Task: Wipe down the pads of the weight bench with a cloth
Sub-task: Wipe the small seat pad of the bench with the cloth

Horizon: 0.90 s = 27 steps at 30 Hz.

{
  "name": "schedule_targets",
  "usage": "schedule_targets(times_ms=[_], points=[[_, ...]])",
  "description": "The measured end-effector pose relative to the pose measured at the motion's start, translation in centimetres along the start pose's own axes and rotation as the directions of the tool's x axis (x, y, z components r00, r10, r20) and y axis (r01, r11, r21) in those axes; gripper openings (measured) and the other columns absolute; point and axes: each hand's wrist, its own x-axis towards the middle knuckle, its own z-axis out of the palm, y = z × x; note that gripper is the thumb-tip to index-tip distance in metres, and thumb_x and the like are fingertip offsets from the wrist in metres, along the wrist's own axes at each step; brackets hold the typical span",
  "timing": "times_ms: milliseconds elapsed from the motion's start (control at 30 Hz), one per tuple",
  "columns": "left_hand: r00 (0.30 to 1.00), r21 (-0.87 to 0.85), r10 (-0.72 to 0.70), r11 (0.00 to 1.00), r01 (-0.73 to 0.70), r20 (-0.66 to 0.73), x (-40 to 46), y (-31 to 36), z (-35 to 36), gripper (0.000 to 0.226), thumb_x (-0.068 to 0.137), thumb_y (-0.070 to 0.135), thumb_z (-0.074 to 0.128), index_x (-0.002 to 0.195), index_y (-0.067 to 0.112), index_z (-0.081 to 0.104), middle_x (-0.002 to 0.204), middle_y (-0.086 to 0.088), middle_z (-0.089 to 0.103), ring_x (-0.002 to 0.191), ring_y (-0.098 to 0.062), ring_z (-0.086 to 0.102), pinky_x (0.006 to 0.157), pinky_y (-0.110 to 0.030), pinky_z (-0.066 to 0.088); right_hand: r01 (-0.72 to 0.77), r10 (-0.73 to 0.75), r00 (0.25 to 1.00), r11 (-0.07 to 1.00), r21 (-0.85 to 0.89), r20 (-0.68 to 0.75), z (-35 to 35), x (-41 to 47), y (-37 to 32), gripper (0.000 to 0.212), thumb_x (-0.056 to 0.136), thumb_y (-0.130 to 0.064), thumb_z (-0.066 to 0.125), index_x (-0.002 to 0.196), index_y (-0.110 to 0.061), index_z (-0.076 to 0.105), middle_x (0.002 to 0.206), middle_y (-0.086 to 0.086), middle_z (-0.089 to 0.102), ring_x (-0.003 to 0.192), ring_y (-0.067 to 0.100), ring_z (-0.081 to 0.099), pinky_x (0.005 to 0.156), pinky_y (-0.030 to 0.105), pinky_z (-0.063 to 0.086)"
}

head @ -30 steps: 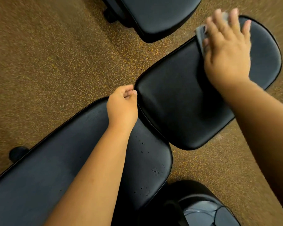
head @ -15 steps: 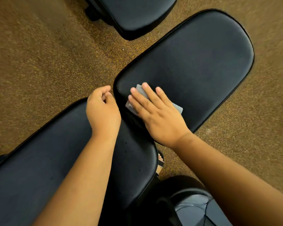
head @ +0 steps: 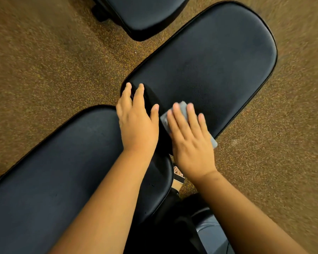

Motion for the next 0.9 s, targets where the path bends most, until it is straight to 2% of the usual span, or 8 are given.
schedule_targets(times_ms=[100, 233, 333, 467, 600, 767, 833, 900], points=[[0.998, 0.002, 0.053, 0.999, -0.053, 0.036, -0.2, -0.8, 0.2, 0.06, 0.097, 0.031, 0.057, 0.151, 0.02, 0.033, 0.161, -0.007, 0.019, 0.147, -0.029, 0.019, 0.117, -0.038, 0.018, 0.052, -0.051, 0.999, 0.998, -0.038, 0.017, -0.3, -1.3, 1.7, 0.065, 0.094, -0.015, 0.052, 0.152, -0.013, 0.025, 0.16, 0.004, 0.018, 0.149, 0.031, 0.007, 0.121, 0.047, 0.007], [0.997, -0.009, 0.04, 0.999, -0.039, 0.072, -0.5, -0.6, 0.5, 0.065, 0.098, 0.033, 0.053, 0.154, 0.021, 0.023, 0.164, -0.005, 0.008, 0.149, -0.028, 0.007, 0.119, -0.036, 0.01, -0.153, 0.147, 0.978, 0.988, -0.028, -0.149, -2.2, 1.6, 6.3, 0.05, 0.101, -0.02, 0.04, 0.15, -0.013, 0.031, 0.158, 0.007, 0.025, 0.147, 0.036, 0.014, 0.119, 0.047, 0.007], [0.997, 0.004, 0.029, 1.0, -0.029, 0.067, -0.5, -0.4, 0.8, 0.065, 0.099, 0.033, 0.052, 0.155, 0.021, 0.02, 0.164, -0.004, 0.005, 0.15, -0.027, 0.004, 0.119, -0.035, 0.008, -0.335, 0.343, 0.899, 0.939, 0.076, -0.273, -3.1, 4.5, 9.6, 0.048, 0.103, -0.022, 0.033, 0.15, -0.009, 0.03, 0.158, 0.015, 0.022, 0.146, 0.043, 0.011, 0.119, 0.047, 0.007], [0.997, 0.009, 0.021, 1.0, -0.022, 0.068, -0.5, -0.3, 0.9, 0.066, 0.099, 0.033, 0.052, 0.155, 0.021, 0.02, 0.164, -0.004, 0.005, 0.15, -0.027, 0.004, 0.12, -0.037, 0.01, -0.493, 0.598, 0.724, 0.798, 0.347, -0.345, -2.7, 5.8, 9.3, 0.058, 0.103, -0.031, 0.039, 0.15, -0.002, 0.024, 0.157, 0.026, 0.013, 0.146, 0.046, 0.007, 0.121, 0.039, 0.007], [0.998, 0.021, 0.023, 0.999, -0.024, 0.062, -0.5, -0.3, 1.1, 0.065, 0.1, 0.033, 0.05, 0.155, 0.021, 0.018, 0.164, -0.005, 0.003, 0.15, -0.026, 0.003, 0.118, -0.031, 0.004, -0.527, 0.827, 0.527, 0.498, 0.689, -0.196, -0.1, 2.4, 3.6, 0.072, 0.101, -0.03, 0.044, 0.151, 0.002, 0.004, 0.16, 0.023, -0.002, 0.15, 0.028, -0.001, 0.121, 0.027, 0.004], [0.998, 0.046, 0.026, 0.999, -0.029, 0.058, -0.5, -0.4, 1.3, 0.065, 0.1, 0.035, 0.049, 0.155, 0.022, 0.017, 0.164, -0.004, 0.002, 0.15, -0.025, 0.002, 0.113, -0.024, 0.0, -0.57, 0.854, 0.52, 0.328, 0.753, 0.022, 3.0, -2.1, -2.4, 0.076, 0.1, -0.032, 0.04, 0.15, 0.001, -0.007, 0.16, 0.018, -0.004, 0.15, 0.024, -0.003, 0.122, 0.045, 0.01], [0.998, 0.051, 0.029, 0.998, -0.032, 0.056, -0.5, -0.5, 1.3, 0.065, 0.1, 0.035, 0.049, 0.155, 0.022, 0.017, 0.164, -0.005, 0.002, 0.15, -0.026, 0.002, 0.117, -0.029, 0.003, -0.565, 0.849, 0.527, 0.326, 0.758, 0.027, 2.7, -1.7, -1.8, 0.076, 0.101, -0.033, 0.04, 0.151, 0.001, -0.006, 0.161, 0.017, -0.002, 0.15, 0.023, -0.002, 0.122, 0.04, 0.009], [0.998, 0.057, 0.042, 0.997, -0.045, 0.05, -0.5, -0.5, 1.4, 0.065, 0.1, 0.035, 0.049, 0.155, 0.021, 0.017, 0.164, -0.006, 0.002, 0.15, -0.026, 0.003, 0.118, -0.032, 0.004, -0.549, 0.854, 0.52, 0.33, 0.768, 0.005, 1.7, -0.5, 0.2, 0.073, 0.101, -0.033, 0.039, 0.151, 0.001, -0.003, 0.161, 0.016, 0.002, 0.149, 0.02, 0.002, 0.12, 0.024, 0.006]])
